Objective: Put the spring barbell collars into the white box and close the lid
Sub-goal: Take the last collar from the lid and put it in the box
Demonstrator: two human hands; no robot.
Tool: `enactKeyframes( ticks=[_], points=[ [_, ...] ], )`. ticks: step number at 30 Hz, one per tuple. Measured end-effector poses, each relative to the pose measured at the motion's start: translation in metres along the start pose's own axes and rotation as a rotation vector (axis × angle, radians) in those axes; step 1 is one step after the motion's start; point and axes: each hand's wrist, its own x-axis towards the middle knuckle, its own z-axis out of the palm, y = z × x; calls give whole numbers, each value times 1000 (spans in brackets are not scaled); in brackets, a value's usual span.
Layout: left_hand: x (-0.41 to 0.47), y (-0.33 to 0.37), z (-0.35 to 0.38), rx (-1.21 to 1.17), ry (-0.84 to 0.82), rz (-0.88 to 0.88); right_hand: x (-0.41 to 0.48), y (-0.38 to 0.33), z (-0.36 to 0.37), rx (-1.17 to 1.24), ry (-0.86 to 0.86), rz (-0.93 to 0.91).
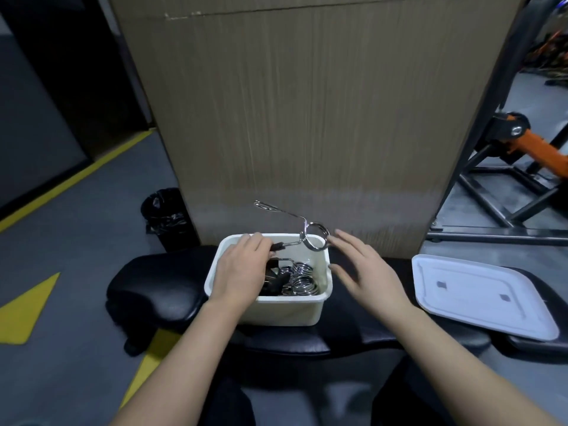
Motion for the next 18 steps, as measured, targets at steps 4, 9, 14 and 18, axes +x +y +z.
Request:
enactKeyframes(
  ticks=[4,9,14,18],
  points=[
    [-6,-19,2,46,-32,-93,0,0,31,154,-326,172],
    [-20,-32,14,73,-182,-17,-17,15,68,243,-382,168],
    [-20,-19,39,-1,-452,-59,-28,23,73,462,-311,168],
    [-1,-15,53,-159,-686,-250,-28,25,78,462,-301,171]
  ],
)
